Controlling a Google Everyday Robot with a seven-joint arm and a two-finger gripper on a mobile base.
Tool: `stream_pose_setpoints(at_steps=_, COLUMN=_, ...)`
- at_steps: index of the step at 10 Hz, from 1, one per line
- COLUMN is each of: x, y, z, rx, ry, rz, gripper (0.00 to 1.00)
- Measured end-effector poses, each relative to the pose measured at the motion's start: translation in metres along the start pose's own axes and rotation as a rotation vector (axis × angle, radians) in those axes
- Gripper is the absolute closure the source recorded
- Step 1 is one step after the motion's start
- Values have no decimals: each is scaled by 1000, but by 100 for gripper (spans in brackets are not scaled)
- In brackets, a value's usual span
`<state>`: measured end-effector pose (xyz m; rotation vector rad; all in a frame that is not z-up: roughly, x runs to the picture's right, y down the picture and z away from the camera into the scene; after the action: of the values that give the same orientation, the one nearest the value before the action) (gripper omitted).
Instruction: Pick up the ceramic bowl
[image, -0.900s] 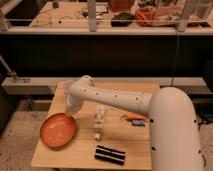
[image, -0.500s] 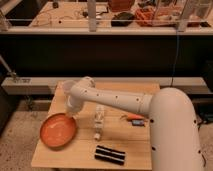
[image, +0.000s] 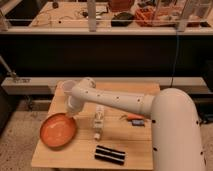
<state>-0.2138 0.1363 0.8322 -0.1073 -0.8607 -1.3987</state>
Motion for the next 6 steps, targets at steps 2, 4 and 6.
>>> stream_pose_setpoints(at_steps=2, x=0, y=1, z=-2, rx=1, ry=6, rz=-1, gripper=96)
stream_pose_setpoints(at_steps=4, x=-1, y=1, z=-3, rx=2, ry=10, rz=-3, gripper=96)
stream_pose_setpoints(at_steps=6, x=-1, y=2, z=-4, rx=5, ry=14, rz=-4, gripper=96)
